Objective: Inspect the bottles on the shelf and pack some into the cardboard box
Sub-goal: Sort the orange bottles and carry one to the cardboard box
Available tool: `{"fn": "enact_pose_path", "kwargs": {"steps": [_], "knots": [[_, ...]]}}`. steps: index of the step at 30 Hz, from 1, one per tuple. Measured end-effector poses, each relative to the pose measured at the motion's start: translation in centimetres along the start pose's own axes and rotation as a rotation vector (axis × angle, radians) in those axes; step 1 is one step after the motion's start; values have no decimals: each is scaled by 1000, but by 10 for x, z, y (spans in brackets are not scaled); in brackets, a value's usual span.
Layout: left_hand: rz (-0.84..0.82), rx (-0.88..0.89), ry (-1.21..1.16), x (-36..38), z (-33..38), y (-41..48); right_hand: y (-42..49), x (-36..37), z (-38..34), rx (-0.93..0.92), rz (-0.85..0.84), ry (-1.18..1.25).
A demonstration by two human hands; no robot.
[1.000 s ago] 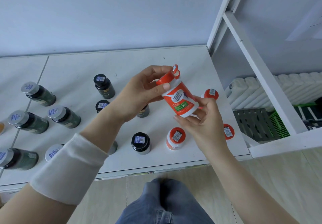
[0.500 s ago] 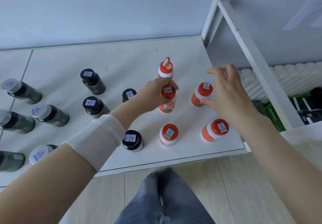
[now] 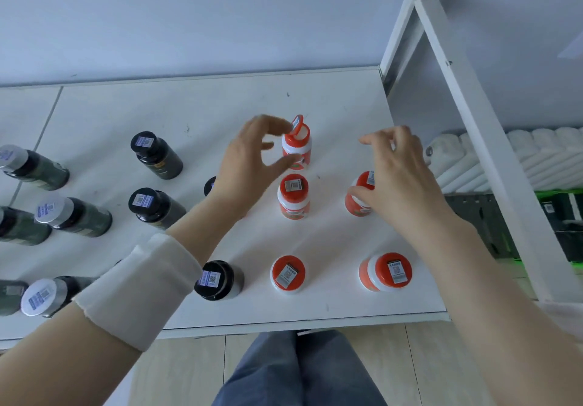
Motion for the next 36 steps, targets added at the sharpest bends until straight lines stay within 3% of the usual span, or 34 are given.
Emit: {"fn": "enact_pose_path", "kwargs": {"steps": [2, 6, 9, 11, 13, 16, 19, 25, 27, 30, 36], "knots": [[78, -65, 8, -1, -2, 19, 8, 1, -1, -1, 4, 38], [-162, -284, 127, 27, -20, 50, 23, 5, -3, 3, -12, 108], [-130, -331, 84, 28, -26, 61, 32, 9, 0, 22, -39, 206], [-99, -397, -113, 16, -25, 59, 34, 9, 1, 12, -25, 310], [-136, -442, -470, 3, -17, 52, 32, 7, 1, 31, -63, 495], [-234, -480, -849, -7, 3, 40, 23, 2, -9, 100, -227, 977], [-223, -552, -943, -6, 9, 33, 16, 2, -19, 202, -265, 1352], [-266, -707, -967, -11, 11, 25, 12, 6, -31, 350, -334, 1599], [-269, -636, -949, -15, 15, 23, 8, 6, -32, 305, -319, 1550], [-244, -394, -954, -21, 25, 17, 0, 7, -30, 166, -186, 1247], [-186, -44, -844, -32, 41, -1, -9, 9, -30, -34, -78, 1227]]}}
Point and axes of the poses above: each hand's wrist, its own y-axis towards the middle knuckle, its own x-axis out of the palm, z = x × y, the point moved 3 cm from there along y, towards the middle knuckle, and after that the axes turned 6 degrees about -z, right-handed, at the moved point
